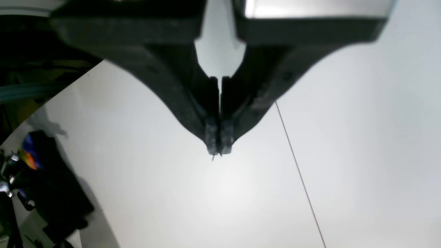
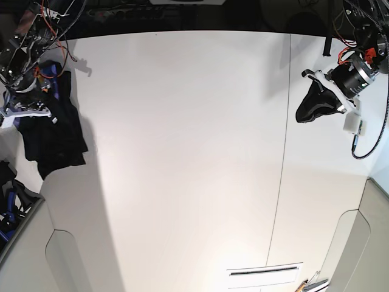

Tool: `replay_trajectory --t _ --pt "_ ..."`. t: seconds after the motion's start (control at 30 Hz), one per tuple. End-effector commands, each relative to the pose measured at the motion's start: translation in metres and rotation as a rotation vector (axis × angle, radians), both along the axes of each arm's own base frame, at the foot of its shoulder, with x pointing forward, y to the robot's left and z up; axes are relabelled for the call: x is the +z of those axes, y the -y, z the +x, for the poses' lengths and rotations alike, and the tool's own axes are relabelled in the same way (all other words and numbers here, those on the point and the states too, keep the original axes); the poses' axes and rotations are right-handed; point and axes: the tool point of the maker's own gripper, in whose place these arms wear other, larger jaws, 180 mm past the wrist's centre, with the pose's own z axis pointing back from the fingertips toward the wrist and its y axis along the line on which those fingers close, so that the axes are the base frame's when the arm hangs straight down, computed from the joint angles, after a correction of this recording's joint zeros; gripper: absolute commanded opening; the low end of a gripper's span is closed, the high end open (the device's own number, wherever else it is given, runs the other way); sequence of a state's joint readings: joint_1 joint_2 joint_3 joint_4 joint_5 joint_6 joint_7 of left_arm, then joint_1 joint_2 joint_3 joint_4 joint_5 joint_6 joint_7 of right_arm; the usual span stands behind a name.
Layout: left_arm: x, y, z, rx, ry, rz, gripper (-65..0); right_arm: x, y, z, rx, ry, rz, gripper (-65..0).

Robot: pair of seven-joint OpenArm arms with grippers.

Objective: Fold the T-shirt properly
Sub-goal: 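Lift the folded bundle with the right gripper and carry it aside, then lower the bundle at the table edge and open the right gripper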

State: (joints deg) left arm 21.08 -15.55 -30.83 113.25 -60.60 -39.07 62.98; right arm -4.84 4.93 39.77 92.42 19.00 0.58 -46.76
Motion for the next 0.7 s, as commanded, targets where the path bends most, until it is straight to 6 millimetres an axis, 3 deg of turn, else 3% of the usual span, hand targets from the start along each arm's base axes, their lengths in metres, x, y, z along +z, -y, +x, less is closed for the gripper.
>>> replay_trajectory --t 0.0,0.1,0.3,0.5,0.67 --pt "0.014 0.001 0.005 -0.015 0.057 -0.004 -64.3 0.011 0.014 0.003 -0.03 0.023 -0.03 -65.0" --pt "0.014 0.002 0.005 -0.015 0.059 -0.007 -64.3 0.02 0.025 0.008 -0.07 0.059 -0.031 -65.0" --pt "0.019 0.005 0.006 -0.018 0.075 -0.039 -64.3 0.053 0.022 0.048 -0.051 0.186 -0.02 -65.0" --pt "0.025 0.004 0.009 -0.008 0.106 -0.055 -64.3 0.116 0.002 0.077 0.102 0.375 -0.067 -65.0" --pt "0.046 0.001 0.012 0.006 0.174 -0.06 -64.3 0.171 -0.026 0.069 0.281 0.498 -0.176 -65.0"
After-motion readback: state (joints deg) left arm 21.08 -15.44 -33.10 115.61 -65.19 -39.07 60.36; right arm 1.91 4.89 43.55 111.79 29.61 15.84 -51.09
